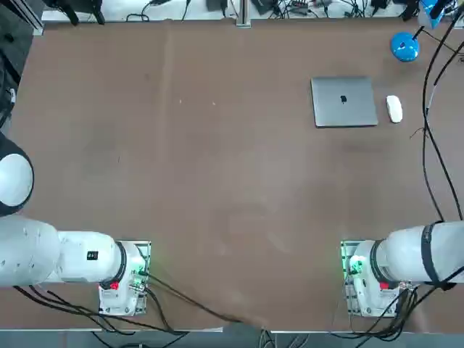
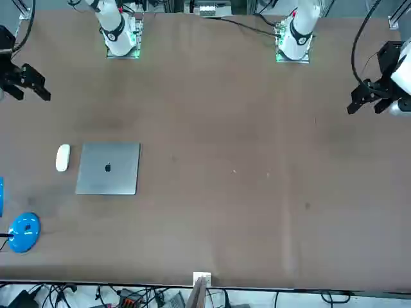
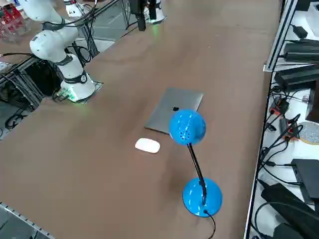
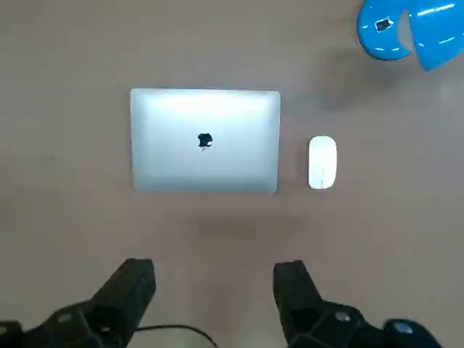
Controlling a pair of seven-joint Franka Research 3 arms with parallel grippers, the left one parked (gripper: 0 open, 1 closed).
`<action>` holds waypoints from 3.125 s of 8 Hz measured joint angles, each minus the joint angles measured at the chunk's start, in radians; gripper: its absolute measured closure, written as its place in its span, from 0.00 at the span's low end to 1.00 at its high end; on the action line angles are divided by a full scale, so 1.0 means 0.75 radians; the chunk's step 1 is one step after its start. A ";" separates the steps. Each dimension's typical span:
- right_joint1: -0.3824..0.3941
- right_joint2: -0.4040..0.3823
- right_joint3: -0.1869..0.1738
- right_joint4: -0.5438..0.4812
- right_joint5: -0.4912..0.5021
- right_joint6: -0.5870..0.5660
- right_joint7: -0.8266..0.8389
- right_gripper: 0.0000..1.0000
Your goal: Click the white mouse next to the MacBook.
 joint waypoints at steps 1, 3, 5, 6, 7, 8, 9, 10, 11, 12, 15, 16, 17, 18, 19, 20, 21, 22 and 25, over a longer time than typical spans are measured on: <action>0.000 0.000 0.000 0.000 0.000 0.000 0.000 0.00; 0.000 0.000 0.000 0.000 0.000 -0.001 0.000 0.00; -0.005 0.014 -0.007 -0.003 0.000 -0.005 0.001 0.00; -0.015 0.033 -0.011 -0.006 0.000 -0.007 0.001 0.00; -0.039 0.060 -0.013 -0.008 0.000 -0.007 0.001 0.01; -0.069 0.092 -0.016 -0.008 -0.001 -0.004 -0.025 0.02; -0.102 0.122 -0.018 -0.014 -0.001 0.011 -0.084 0.04; -0.139 0.142 -0.019 -0.038 -0.001 0.046 -0.138 0.07; -0.174 0.151 -0.020 -0.078 -0.001 0.095 -0.169 0.16; -0.198 0.156 -0.021 -0.132 -0.001 0.153 -0.177 0.32; -0.254 0.162 -0.021 -0.341 -0.001 0.388 -0.198 0.68; -0.271 0.163 -0.021 -0.418 -0.002 0.487 -0.214 0.70; -0.285 0.164 -0.021 -0.496 -0.002 0.592 -0.223 0.81; -0.298 0.167 -0.021 -0.568 -0.003 0.687 -0.242 0.87; -0.316 0.176 -0.021 -0.626 -0.004 0.769 -0.275 0.93; -0.340 0.193 -0.021 -0.670 -0.004 0.846 -0.311 0.98; -0.365 0.216 -0.021 -0.706 -0.004 0.922 -0.338 0.98; -0.387 0.240 -0.021 -0.741 -0.004 1.005 -0.349 0.98; -0.423 0.329 -0.022 -0.818 -0.006 1.215 -0.368 0.99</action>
